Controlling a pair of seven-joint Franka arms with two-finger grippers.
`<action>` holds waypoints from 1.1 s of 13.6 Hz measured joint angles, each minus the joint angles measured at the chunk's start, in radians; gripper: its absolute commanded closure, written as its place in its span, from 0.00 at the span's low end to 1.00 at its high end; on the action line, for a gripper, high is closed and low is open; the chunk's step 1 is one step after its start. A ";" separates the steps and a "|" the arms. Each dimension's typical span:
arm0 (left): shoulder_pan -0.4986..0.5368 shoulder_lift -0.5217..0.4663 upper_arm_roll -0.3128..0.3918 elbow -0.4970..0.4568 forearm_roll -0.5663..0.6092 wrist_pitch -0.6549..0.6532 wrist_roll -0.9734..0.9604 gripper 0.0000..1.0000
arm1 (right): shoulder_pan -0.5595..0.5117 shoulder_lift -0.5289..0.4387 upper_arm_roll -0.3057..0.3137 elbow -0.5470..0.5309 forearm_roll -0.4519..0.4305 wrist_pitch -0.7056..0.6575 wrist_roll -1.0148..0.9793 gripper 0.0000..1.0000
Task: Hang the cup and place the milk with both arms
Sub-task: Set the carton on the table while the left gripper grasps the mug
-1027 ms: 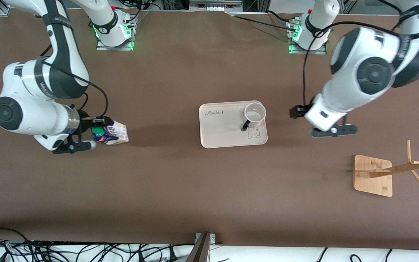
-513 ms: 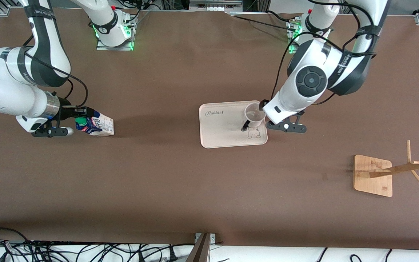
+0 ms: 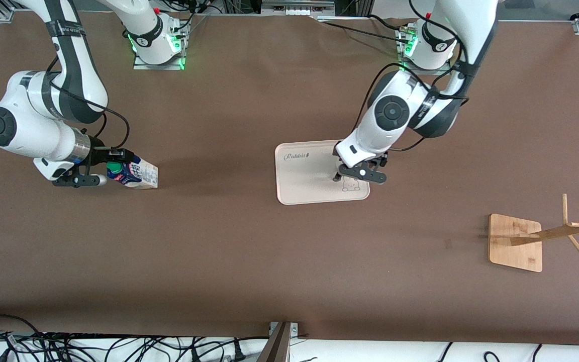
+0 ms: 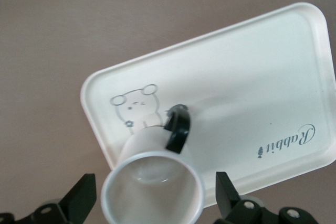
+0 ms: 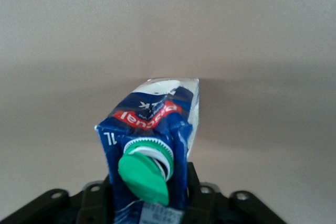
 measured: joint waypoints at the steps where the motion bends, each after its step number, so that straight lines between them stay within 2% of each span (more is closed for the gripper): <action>1: -0.018 0.017 -0.001 -0.005 0.000 0.022 0.000 0.00 | 0.000 -0.002 0.000 -0.002 0.000 0.000 0.000 0.07; 3: -0.040 0.028 -0.001 -0.023 0.000 0.035 -0.001 0.00 | 0.000 -0.007 -0.001 -0.003 0.000 0.000 0.000 0.00; 5: -0.042 0.009 -0.001 -0.050 0.000 0.036 0.000 0.00 | 0.000 -0.013 -0.001 -0.002 0.000 0.000 0.004 0.00; 7: -0.041 -0.024 0.001 -0.093 0.000 0.035 0.000 0.49 | 0.003 -0.020 -0.001 0.013 0.000 -0.017 0.017 0.00; 9: -0.040 -0.030 0.002 -0.129 0.000 0.036 0.000 0.70 | 0.010 -0.025 0.000 0.067 0.000 -0.079 0.045 0.00; 11: -0.040 -0.021 0.002 -0.142 0.000 0.041 0.000 1.00 | 0.017 -0.033 0.000 0.137 0.000 -0.157 0.066 0.00; 15: -0.041 -0.014 0.002 -0.139 0.000 0.052 0.000 1.00 | 0.022 -0.112 0.011 0.232 -0.080 -0.253 0.077 0.00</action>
